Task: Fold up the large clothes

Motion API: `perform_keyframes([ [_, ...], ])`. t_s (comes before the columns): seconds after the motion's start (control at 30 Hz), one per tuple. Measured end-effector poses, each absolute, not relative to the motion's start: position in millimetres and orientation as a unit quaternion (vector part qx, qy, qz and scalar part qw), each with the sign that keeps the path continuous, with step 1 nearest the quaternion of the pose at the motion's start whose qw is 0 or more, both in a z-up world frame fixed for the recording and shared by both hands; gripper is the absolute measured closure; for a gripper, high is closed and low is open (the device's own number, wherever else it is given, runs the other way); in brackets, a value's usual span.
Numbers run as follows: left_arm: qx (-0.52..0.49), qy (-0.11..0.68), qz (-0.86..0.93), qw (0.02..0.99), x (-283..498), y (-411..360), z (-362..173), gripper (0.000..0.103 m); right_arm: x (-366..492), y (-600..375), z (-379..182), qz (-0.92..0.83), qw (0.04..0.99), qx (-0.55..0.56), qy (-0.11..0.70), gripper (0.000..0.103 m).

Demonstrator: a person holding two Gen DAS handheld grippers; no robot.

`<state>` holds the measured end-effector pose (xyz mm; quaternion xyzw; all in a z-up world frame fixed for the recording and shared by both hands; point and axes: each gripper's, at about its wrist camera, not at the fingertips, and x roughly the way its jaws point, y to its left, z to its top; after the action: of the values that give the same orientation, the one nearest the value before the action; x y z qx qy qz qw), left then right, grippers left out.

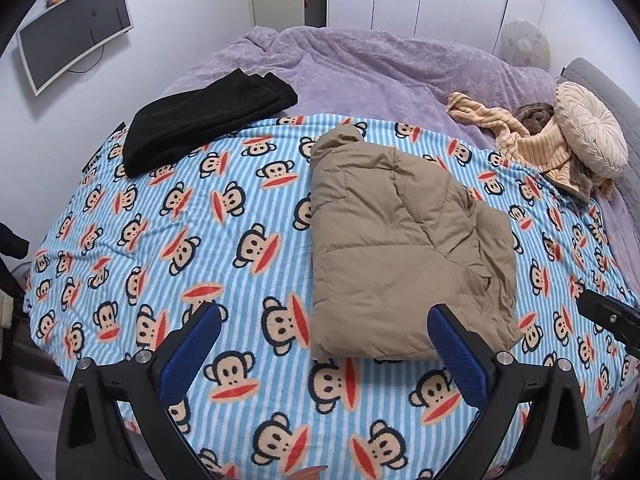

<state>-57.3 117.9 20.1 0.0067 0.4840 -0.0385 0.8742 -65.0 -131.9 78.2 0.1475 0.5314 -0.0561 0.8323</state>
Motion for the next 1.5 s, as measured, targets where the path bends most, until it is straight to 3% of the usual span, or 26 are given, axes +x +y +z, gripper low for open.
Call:
perform_keyframes([
  [0.03, 0.008, 0.482, -0.038, 0.875, -58.3, 118.0, 22.2, 0.000, -66.1, -131.1, 80.9, -0.058, 0.835, 0.145, 0.528, 0.000],
  [1.5, 0.013, 0.463, -0.031, 0.885, -72.7, 126.2, 48.7, 0.000, -74.8, -120.6, 100.8, -0.071, 0.848, 0.126, 0.510, 0.000],
])
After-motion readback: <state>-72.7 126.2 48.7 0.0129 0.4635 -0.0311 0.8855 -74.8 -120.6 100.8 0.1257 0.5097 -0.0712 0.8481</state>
